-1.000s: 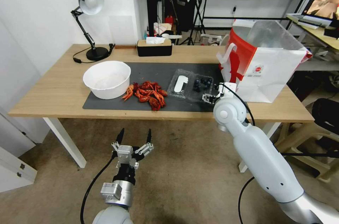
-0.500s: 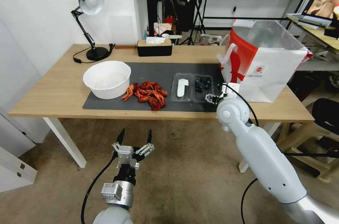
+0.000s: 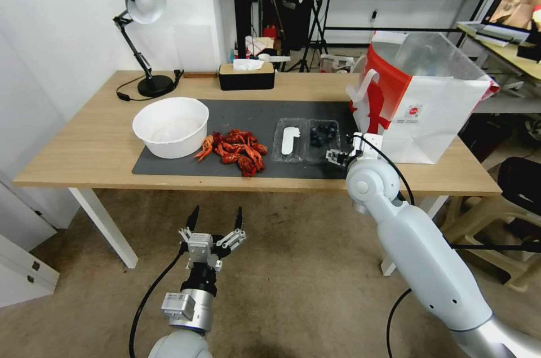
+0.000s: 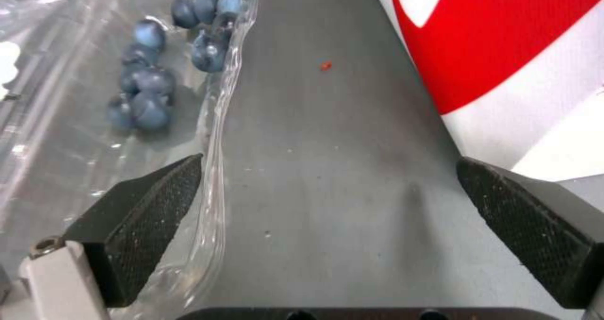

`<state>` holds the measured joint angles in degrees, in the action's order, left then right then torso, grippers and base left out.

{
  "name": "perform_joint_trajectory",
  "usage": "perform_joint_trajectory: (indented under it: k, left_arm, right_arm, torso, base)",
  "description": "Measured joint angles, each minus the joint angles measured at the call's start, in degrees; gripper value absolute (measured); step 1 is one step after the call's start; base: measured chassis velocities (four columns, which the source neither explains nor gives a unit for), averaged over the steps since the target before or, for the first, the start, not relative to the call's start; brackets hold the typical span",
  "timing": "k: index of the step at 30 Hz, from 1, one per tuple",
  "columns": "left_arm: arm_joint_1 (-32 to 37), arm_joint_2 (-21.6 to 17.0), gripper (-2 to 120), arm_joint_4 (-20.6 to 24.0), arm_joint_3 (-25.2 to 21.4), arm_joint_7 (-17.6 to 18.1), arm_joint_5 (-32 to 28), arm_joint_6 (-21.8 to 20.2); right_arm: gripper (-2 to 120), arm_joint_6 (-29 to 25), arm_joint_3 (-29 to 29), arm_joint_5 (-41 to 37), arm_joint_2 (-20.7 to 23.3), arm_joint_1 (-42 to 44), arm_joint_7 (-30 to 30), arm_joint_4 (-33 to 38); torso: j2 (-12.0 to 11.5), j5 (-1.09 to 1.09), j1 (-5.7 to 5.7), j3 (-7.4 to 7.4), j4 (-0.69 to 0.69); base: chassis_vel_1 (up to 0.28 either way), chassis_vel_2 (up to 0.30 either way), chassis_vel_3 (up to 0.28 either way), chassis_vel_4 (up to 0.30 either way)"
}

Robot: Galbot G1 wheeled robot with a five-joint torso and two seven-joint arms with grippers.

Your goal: Close the takeout container lid, then place the container into the takeout bag.

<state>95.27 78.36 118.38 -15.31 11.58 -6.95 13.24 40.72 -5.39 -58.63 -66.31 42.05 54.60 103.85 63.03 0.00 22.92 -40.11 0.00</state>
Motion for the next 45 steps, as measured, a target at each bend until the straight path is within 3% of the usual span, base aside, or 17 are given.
perform_joint_trajectory:
  k: [10, 16, 18, 20, 22, 23, 25, 26, 27, 29, 34, 37, 45]
  left_arm:
    - [0.35, -0.12, 100, 0.46, -0.24, 0.03, 0.00, 0.24]
    - [0.59, -0.08, 100, 0.95, -0.22, 0.02, 0.00, 0.36]
    - [0.69, -0.09, 100, 1.09, -0.23, -0.03, 0.00, 0.38]
    - [0.70, -0.10, 100, 1.12, -0.24, -0.04, 0.00, 0.40]
    - [0.80, -0.10, 100, 1.15, -0.22, -0.10, -0.07, 0.49]
    - [0.80, -0.10, 100, 1.15, -0.22, -0.10, -0.07, 0.49]
    - [0.82, -0.11, 100, 1.15, -0.10, -0.21, -0.12, 0.52]
    - [0.76, -0.10, 100, 1.16, 0.05, -0.34, -0.37, 0.54]
    - [0.76, -0.10, 100, 1.16, 0.05, -0.34, -0.37, 0.54]
    - [0.91, 0.10, 100, 1.26, -0.02, -0.59, -0.73, 0.79]
    - [1.73, 0.56, 100, 1.78, -0.48, -1.05, -1.07, 1.33]
    - [1.68, 0.72, 100, 1.91, -0.50, -1.80, -1.60, 1.34]
    - [1.77, 0.74, 100, 2.09, -0.32, -2.53, -3.42, 0.90]
  right_arm:
    - [100, -1.06, -0.08, 1.86, 1.95, 4.11, -1.40, 7.62]
    - [100, -7.83, -2.19, 10.26, 4.55, 11.13, -12.08, 12.75]
    - [100, -15.83, -3.96, 19.84, 6.13, 16.04, -20.56, 14.81]
    - [100, -17.06, -4.20, 21.13, 6.30, 16.68, -21.48, 15.00]
    - [100, -27.43, -6.60, 32.00, 6.99, 23.12, -27.13, 16.62]
    - [100, -27.43, -6.60, 32.00, 6.99, 23.12, -27.13, 16.62]
    - [100, -32.70, -8.09, 37.00, 6.79, 27.83, -29.05, 17.54]
    - [100, -40.24, -10.12, 42.08, 5.57, 33.51, -31.07, 18.13]
    - [100, -40.24, -10.12, 42.08, 5.57, 33.51, -31.07, 18.13]
    - [100, -50.39, -12.48, 47.68, 2.53, 39.77, -33.54, 17.69]
    - [100, -57.45, -14.05, 51.16, -0.90, 45.13, -35.93, 16.96]
    - [100, -63.26, -16.60, 54.10, -4.00, 50.42, -38.16, 15.51]
    - [100, -67.09, -18.70, 54.04, -5.94, 54.16, -40.75, 13.29]
  torso:
    - [0.00, 0.00, 0.00, 0.00, 0.00]
    - [0.00, 0.01, 0.00, 0.00, -0.01]
    - [0.00, 0.00, 0.00, 0.01, 0.00]
    - [0.00, -0.01, -0.01, 0.00, -0.01]
    - [0.00, 0.00, 0.00, 0.01, 0.00]
    - [0.00, 0.00, 0.00, 0.01, 0.00]
    - [0.00, 0.01, 0.00, 0.01, 0.00]
    - [0.00, 0.00, -0.01, 0.01, -0.02]
    - [0.00, 0.00, -0.01, 0.01, -0.02]
    - [0.00, 0.00, -0.01, 0.01, -0.02]
    - [0.00, 0.00, -0.01, 0.01, 0.02]
    - [0.00, -0.01, -0.01, 0.01, -0.03]
    - [-0.01, -0.01, -0.01, 0.00, 0.00]
  base:
    - [0.000, 0.000, 0.000, 0.000]
    - [0.000, 0.000, 0.000, 0.000]
    - [0.000, 0.000, 0.000, 0.000]
    - [0.000, 0.000, 0.000, 0.000]
    - [0.000, 0.000, 0.000, 0.000]
    - [0.000, 0.000, 0.000, 0.000]
    - [0.000, 0.000, 0.000, 0.000]
    - [0.000, 0.000, 0.000, 0.000]
    - [0.000, 0.000, 0.000, 0.000]
    - [0.000, 0.000, 0.000, 0.000]
    - [0.000, 0.000, 0.000, 0.000]
    - [0.000, 0.000, 0.000, 0.000]
    - [0.000, 0.000, 0.000, 0.000]
